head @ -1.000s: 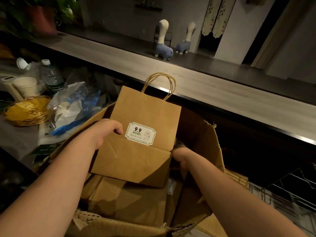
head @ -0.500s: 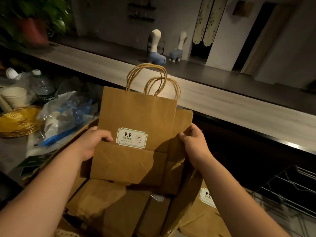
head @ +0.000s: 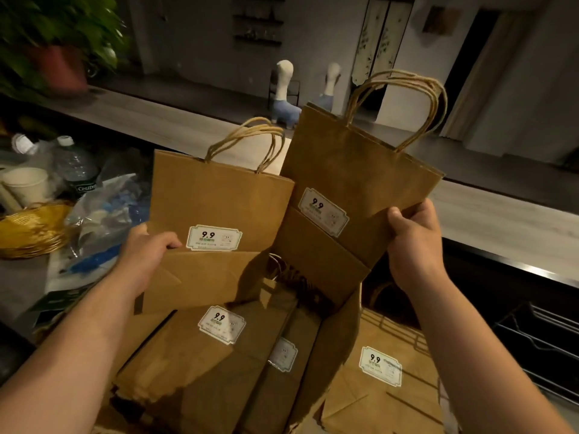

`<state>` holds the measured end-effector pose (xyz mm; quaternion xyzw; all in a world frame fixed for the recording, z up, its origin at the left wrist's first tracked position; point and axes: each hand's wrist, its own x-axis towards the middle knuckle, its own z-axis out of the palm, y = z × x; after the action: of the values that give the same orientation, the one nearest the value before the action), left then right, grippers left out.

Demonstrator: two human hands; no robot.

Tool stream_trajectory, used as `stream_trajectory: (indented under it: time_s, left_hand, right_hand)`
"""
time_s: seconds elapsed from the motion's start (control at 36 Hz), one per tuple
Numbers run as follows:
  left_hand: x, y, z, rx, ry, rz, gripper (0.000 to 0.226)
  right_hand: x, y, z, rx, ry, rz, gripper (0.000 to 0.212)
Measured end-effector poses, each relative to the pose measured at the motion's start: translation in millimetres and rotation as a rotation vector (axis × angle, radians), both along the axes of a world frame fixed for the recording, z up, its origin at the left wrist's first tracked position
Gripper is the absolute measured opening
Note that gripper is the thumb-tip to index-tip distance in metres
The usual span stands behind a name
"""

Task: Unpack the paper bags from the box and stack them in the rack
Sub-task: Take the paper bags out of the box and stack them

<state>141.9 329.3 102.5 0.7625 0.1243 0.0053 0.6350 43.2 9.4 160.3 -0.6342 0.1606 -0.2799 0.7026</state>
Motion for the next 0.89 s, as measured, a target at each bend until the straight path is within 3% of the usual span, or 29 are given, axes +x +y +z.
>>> stream_trajectory:
  time_s: [0.22, 0.33, 0.5, 0.67, 0.81, 0.89]
  left_hand:
    - [-2.9, 15.4, 27.8, -0.026, -0.248, 0.213, 0.022]
    - [-13.6, 8.0, 28.0, 0.096, -0.258, 0.137, 0.017]
    - [-30.4, -10.5, 17.6, -0.003, -0.179, -0.060, 0.019]
    - [-38.4, -13.2, 14.4, -0.260, -0.135, -0.229, 0.023]
    - [-43.1, -16.2, 4.4, -0.222, -0.118, -0.336, 0.034]
    - [-44.3, -21.9, -1.2, -0.232, -0.106, -0.303, 0.041]
  right_hand:
    - [-4.8, 8.1, -6.7, -0.008, 0.020, -0.002, 0.032]
    - [-9.4, 20.3, -6.3, -0.069, 0.031, 0.119, 0.031]
    - [-8.4, 35.0, 1.0, -0.131, 0.069, 0.293, 0.026]
    - [16.2, 58.2, -14.4, -0.200, 0.158, 0.111, 0.020]
    - [39.0, 67.7, -38.6, -0.350, 0.285, -0.084, 0.012]
    - [45.9, 69.3, -51.2, -0.279, 0.357, -0.049, 0.015]
